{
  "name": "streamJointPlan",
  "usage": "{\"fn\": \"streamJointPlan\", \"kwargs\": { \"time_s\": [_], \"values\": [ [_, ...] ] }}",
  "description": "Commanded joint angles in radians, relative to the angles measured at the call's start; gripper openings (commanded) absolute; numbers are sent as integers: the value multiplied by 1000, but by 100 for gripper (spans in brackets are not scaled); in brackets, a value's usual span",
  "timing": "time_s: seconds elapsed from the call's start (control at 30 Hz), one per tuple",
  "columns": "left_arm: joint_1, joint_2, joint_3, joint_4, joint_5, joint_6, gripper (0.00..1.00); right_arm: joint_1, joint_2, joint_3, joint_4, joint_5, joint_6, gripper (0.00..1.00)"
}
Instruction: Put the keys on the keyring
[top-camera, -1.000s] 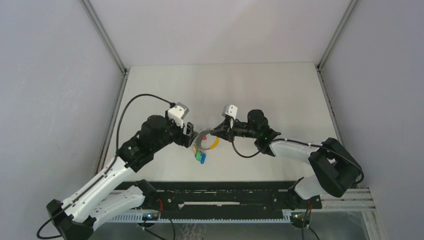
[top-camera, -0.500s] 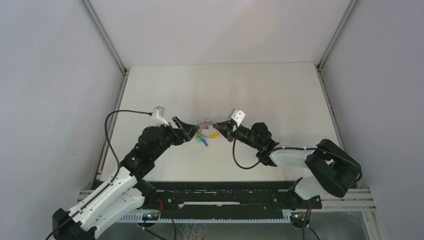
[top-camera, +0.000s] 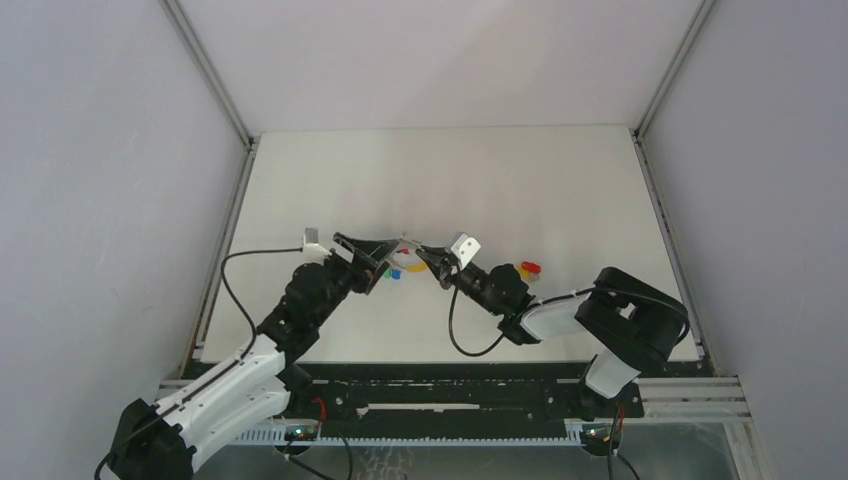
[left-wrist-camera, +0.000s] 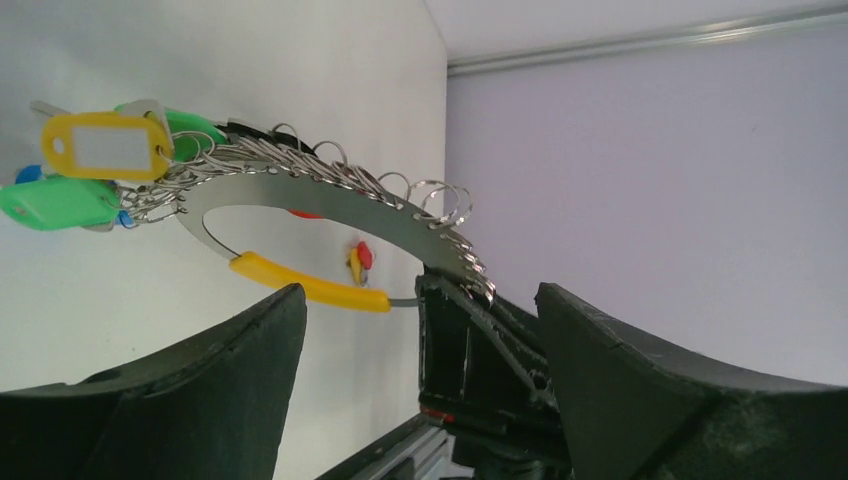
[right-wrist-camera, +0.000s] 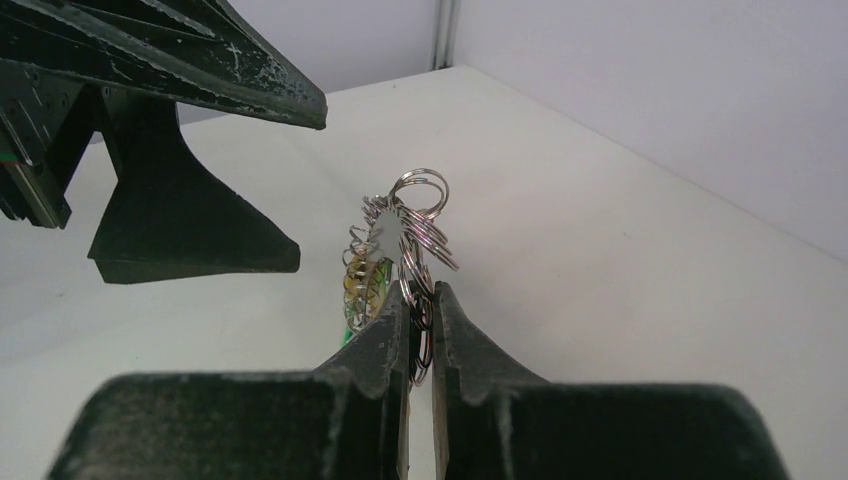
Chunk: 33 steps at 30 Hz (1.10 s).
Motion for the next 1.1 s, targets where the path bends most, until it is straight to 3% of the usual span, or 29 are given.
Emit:
{"fn": "streamJointPlan", "kwargs": {
  "time_s": [0.0,0.73,0.93,1.07],
  "values": [
    [5,8,-56,113,-67,-165,89,33,16,4,188,84,-11,0],
    [19,204,-82,328,-112,-335,86,130,59,4,241,157,-30,0],
    [20,258,-101,403,-105,-378,79,151,75,4,245,162,-26,0],
    [20,283,-111,461,-106,-403,70,169,88,4,248,168,-25,0]
  ]
}}
